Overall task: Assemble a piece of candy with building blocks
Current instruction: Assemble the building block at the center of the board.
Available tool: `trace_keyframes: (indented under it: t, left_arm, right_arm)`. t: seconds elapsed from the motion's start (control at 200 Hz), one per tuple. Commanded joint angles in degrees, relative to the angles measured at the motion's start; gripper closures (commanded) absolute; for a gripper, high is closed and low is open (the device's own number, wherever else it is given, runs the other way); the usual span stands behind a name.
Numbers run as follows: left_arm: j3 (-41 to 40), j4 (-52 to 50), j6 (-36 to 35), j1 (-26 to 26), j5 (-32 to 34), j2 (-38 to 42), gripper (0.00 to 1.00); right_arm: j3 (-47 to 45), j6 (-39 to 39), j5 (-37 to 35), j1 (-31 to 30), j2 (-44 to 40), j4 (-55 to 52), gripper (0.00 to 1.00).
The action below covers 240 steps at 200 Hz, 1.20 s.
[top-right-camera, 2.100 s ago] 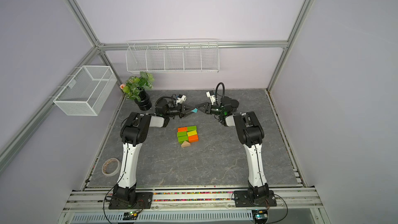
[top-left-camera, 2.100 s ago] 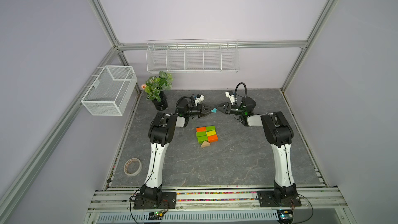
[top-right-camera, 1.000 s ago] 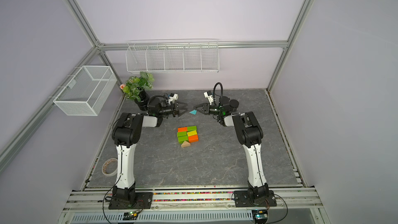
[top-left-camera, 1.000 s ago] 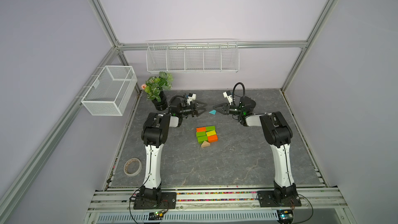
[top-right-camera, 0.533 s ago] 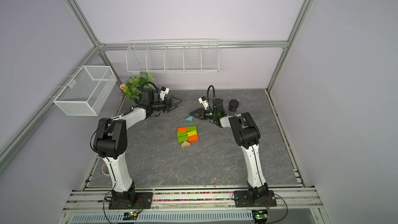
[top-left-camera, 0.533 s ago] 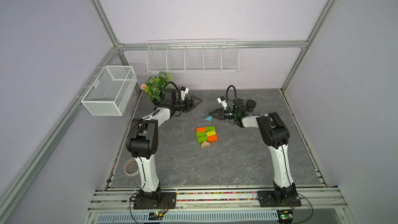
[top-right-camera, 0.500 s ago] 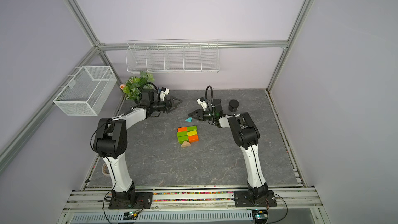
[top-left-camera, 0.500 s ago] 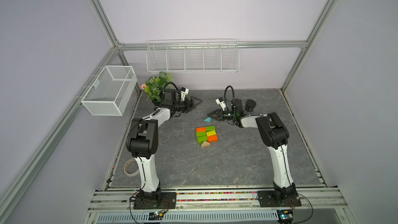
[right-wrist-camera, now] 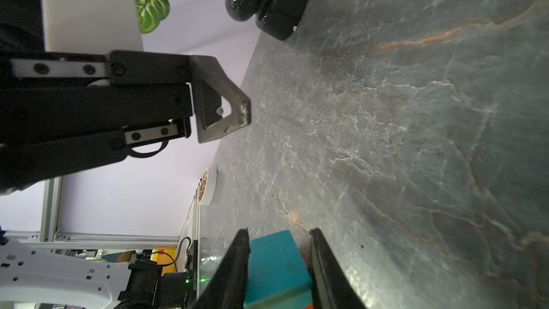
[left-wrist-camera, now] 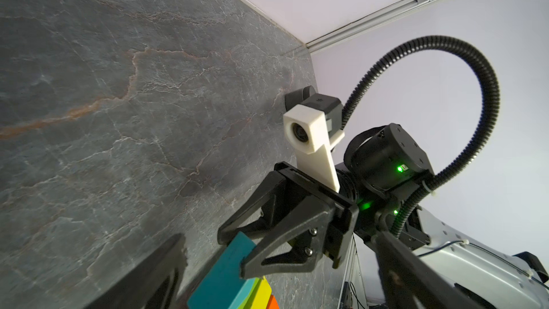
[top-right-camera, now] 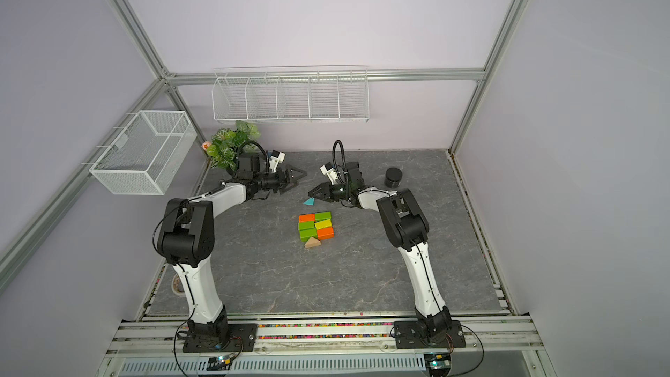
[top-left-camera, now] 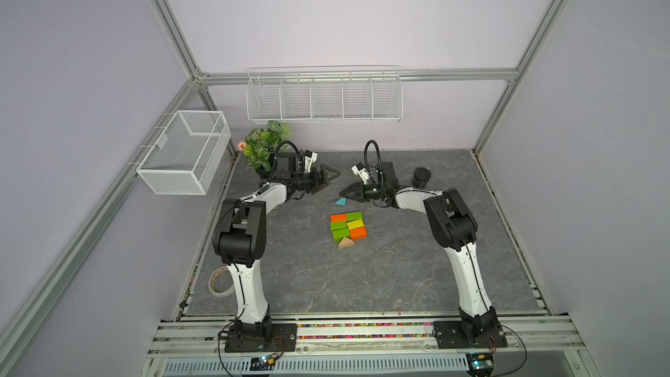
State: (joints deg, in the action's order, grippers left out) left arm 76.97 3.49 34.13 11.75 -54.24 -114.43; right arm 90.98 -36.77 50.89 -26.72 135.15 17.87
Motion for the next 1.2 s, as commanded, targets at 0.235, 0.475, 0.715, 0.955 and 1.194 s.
trace_keyframes:
  t: [0.235, 0.475, 0.715, 0.955, 1.194]
  left_arm:
    - [-1.05, 0.94, -0.34, 0.03, -1.4, -1.65, 0.0]
    - [-1.26, 1.44, -0.05, 0.03, -1.75, -1.78, 0.0]
    - [-1.37, 1.57, -0.03, 0.03, -2.01, -2.17, 0.0]
    - [-1.47, 2.29, 0.48, 0.03, -2.37, -2.58, 0.0]
    - [-1.65, 2.93, 1.03, 0.03, -2.71, -2.97, 0.0]
  right_arm:
    - [7.59, 11.19, -6.07, -0.89, 3.58, -22.2, 0.88]
    - [8.01, 14.82, -10.16, -1.06, 4.24, -27.62, 0.8]
    - [6.87, 17.22, -17.41, -1.08, 3.12, -30.12, 0.67]
    - [7.64, 20.07, -24.48, -1.1, 2.44, -33.83, 0.56]
    - [6.32, 21.62, -29.63, -1.14, 0.32, -33.51, 0.56]
